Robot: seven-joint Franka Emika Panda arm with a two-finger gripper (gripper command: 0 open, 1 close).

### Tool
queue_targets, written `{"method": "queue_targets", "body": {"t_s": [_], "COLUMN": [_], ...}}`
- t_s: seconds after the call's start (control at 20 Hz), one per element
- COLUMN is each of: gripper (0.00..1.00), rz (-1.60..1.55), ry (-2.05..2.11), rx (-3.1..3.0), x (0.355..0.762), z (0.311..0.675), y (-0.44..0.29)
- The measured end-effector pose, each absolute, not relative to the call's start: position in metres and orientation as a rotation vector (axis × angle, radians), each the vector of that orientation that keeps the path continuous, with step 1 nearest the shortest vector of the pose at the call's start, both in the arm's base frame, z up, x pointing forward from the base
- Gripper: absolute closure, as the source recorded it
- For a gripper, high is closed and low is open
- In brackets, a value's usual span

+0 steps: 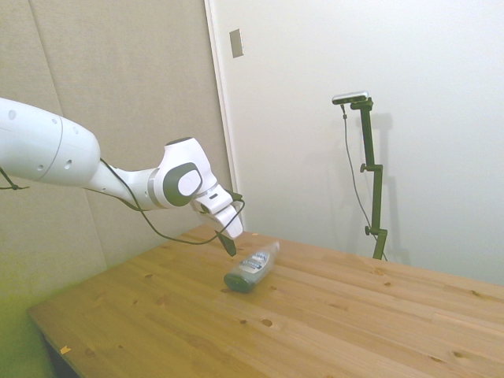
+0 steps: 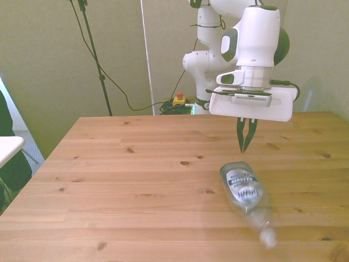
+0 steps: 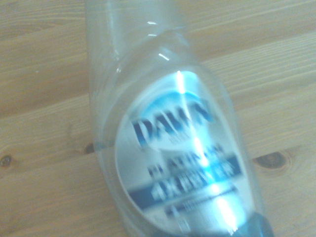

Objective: Knock down the dish soap

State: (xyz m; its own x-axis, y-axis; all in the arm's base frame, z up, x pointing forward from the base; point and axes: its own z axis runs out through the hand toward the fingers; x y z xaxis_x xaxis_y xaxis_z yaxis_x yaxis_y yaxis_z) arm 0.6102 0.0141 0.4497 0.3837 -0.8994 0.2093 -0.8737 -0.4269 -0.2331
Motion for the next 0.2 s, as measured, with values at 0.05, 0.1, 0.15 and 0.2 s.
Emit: {"method": "queue_targets", "body": {"t_s": [0.05,0.1,0.15,0.2], "gripper": [1.00,1.00,1.00,1.00], "rz": [-0.474,-0.482,-0.492,-0.501], "ry": [1.642,1.650,1.656,1.664], "rx": [-2.534,-2.524,-2.513,-2.503], "x": [0.614,0.618,0.622,0.626], "z": [0.450,0.452,0.455,0.458], "y": [0.012,0.009,0.008,0.006]}}
